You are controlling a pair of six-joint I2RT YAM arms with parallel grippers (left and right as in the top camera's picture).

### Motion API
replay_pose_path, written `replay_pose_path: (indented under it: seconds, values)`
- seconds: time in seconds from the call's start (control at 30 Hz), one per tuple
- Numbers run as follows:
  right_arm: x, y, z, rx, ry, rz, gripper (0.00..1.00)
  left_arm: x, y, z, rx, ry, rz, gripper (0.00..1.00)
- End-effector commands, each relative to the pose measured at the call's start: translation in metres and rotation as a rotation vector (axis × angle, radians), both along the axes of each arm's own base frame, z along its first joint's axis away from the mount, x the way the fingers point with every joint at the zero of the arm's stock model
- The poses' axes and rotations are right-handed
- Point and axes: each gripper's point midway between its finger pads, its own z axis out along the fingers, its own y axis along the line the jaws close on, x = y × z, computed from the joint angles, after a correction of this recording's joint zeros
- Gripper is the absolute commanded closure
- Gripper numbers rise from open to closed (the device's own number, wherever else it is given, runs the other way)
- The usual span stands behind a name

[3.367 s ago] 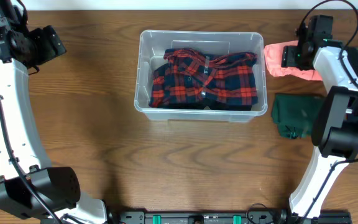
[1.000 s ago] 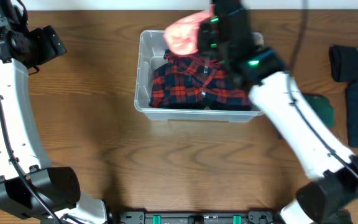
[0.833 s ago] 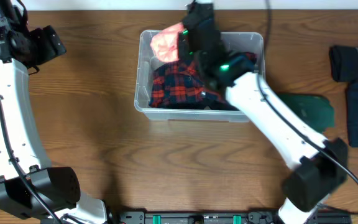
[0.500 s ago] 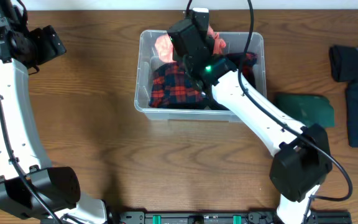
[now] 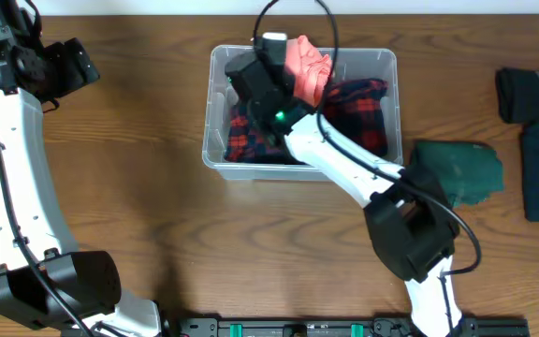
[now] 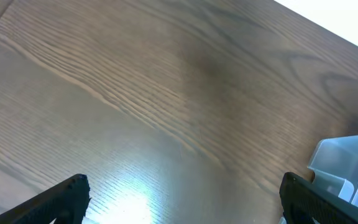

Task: Pack container
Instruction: 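Carry the pink shirt with the right gripper into the bin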

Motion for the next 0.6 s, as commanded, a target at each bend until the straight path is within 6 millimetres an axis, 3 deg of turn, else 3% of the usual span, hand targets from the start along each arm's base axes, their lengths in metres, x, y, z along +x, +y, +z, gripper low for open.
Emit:
replay_pose_path:
  seconds: [0.0,0.07,0.17,0.43,0.57]
  values:
    - [-0.004,0.010,0.011,-0.014,-0.028,0.025,0.37,-0.001,0.003,-0.001,0.007,0.005,0.007,0.02]
    - [-0.005,0.016,0.018,-0.043,-0.037,0.055,0.17,-0.001,0.003,-0.001,0.007,0.005,0.007,0.02]
    - [-0.008,0.023,0.033,-0.082,-0.039,0.090,0.04,-0.001,0.003,-0.001,0.007,0.005,0.007,0.02]
    - [-0.004,0.021,0.091,-0.108,-0.059,0.107,0.02,-0.001,0.003,-0.001,0.007,0.005,0.007,0.02]
    - [0.001,0.015,0.096,-0.121,-0.066,0.106,0.06,-0.001,0.003,-0.001,0.007,0.005,0.007,0.02]
